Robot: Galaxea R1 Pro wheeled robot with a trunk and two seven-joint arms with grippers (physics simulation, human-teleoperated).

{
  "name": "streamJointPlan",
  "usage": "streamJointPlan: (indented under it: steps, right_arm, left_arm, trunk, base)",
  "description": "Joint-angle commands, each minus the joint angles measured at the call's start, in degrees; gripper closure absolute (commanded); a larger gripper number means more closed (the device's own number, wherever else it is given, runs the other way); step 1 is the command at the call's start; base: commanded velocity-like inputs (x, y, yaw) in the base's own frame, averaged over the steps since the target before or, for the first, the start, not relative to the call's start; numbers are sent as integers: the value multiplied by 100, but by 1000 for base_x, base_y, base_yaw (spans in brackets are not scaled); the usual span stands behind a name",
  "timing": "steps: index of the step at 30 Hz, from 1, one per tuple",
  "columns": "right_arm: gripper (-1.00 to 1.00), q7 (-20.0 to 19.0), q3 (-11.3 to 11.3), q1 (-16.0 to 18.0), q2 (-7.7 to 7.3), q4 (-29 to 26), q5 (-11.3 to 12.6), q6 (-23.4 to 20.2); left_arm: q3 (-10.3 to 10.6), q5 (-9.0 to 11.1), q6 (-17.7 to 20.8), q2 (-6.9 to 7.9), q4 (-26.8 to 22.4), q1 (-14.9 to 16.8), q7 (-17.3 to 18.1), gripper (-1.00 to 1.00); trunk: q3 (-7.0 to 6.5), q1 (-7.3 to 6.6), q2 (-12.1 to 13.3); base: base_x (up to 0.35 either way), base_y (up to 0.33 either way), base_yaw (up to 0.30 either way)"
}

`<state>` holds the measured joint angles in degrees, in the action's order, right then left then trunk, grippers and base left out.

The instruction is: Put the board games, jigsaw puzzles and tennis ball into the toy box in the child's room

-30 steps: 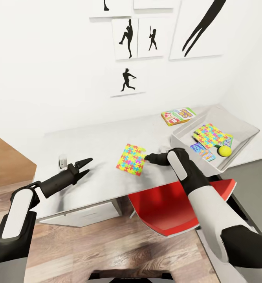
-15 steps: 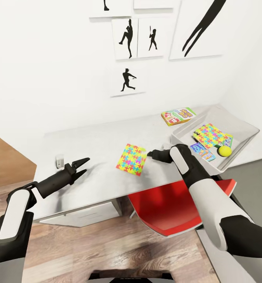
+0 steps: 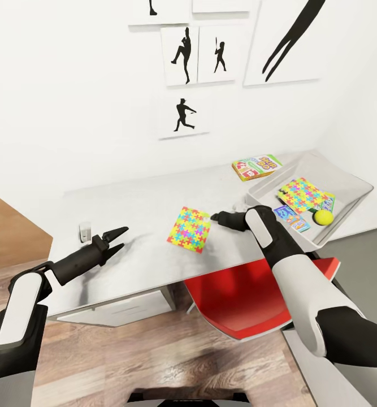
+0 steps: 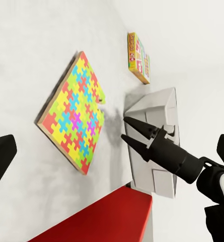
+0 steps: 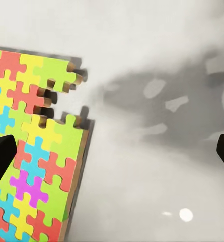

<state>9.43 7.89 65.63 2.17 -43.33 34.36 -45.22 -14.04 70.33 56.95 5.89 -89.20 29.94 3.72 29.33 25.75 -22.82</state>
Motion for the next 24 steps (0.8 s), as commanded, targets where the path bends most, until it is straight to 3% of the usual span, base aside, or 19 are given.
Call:
streamJointPlan:
  steps: [1, 24]
  right_arm:
    - [-100, 57, 13, 4, -2, -5, 60, -12]
    - [-100, -17, -29, -34, 4, 15, 73, 15]
  left_arm:
    - [-8, -37, 27, -1, 0, 4, 39, -100]
    - [-3, -37, 27, 0, -1, 4, 39, -100]
  trunk:
    - [8, 3, -9]
    - [38, 3, -9]
  base:
    - [0, 0, 0]
    - [0, 0, 0]
